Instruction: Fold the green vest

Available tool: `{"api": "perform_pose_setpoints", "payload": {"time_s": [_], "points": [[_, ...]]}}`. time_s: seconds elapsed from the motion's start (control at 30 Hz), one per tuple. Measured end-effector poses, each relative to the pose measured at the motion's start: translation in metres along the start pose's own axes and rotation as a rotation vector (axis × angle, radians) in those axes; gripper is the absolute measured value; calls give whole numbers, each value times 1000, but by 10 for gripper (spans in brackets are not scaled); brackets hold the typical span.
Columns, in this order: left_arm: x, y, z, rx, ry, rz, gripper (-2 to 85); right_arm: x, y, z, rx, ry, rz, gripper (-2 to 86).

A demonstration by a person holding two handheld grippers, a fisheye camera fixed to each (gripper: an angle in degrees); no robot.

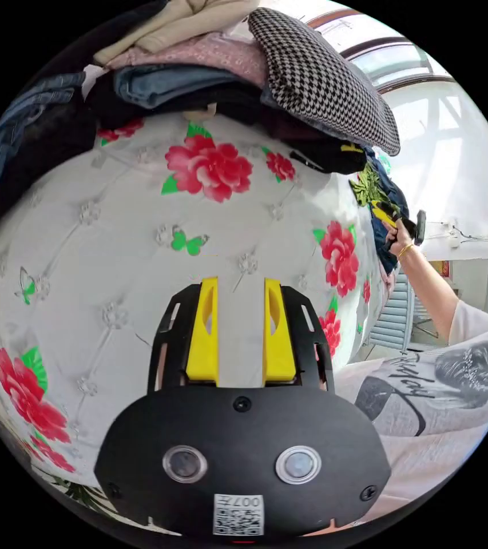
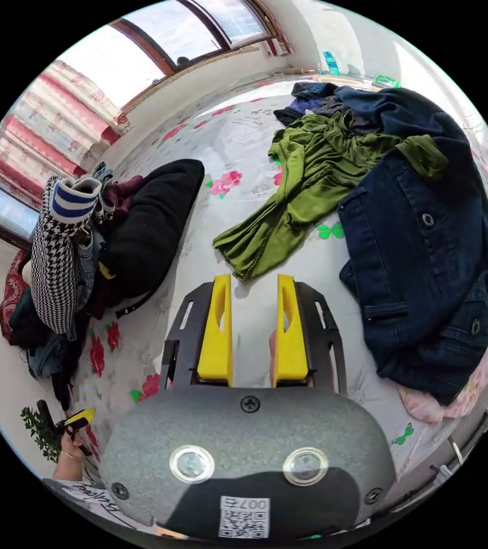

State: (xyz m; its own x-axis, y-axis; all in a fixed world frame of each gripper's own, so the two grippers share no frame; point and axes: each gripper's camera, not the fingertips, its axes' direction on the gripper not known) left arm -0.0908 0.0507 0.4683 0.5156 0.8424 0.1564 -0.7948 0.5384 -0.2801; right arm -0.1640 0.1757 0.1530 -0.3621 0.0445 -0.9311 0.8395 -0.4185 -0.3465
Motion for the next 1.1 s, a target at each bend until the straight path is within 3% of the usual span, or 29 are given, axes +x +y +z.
{"api": "perform_pose_setpoints", "payload": {"time_s": [0.13, 0.23, 0.27, 0.3, 0.33, 0.43, 0.6, 0.87, 0.93, 1.03, 1.1], "points": [[24, 43, 31, -68, -79, -31, 108, -12, -38, 11, 38, 50, -96, 71], [45, 56, 57, -160, -119, 8, 103, -5, -50, 49, -84, 80, -42, 45], [53, 60, 67, -191, -123, 21, 99, -11, -42, 43, 19, 136, -68, 26], [56, 62, 71, -199, -125, 24, 96, -10, -41, 49, -35, 144, -50, 21], [62, 66, 72, -163, -141, 43, 89, -8, -36, 44, 14, 104, -9, 11], [67, 67, 79, -167, -159, 48, 82, 3, -28, 41, -92, -137, 54, 2], [60, 64, 79, -162, -94, 39, 86, -58, 54, 29, -238, -121, -287, -1], [49, 107, 57, -68, 29, 47, 98, -183, 306, 21, -745, -519, -599, -2], [42, 122, 49, -46, 56, 52, 99, -202, 331, 9, -816, -580, -712, -2], [28, 145, 38, -20, 91, 69, 102, -216, 337, -22, -810, -501, -878, -2], [21, 153, 34, -11, 92, 92, 105, -213, 329, -43, -772, -501, -852, -2]]}}
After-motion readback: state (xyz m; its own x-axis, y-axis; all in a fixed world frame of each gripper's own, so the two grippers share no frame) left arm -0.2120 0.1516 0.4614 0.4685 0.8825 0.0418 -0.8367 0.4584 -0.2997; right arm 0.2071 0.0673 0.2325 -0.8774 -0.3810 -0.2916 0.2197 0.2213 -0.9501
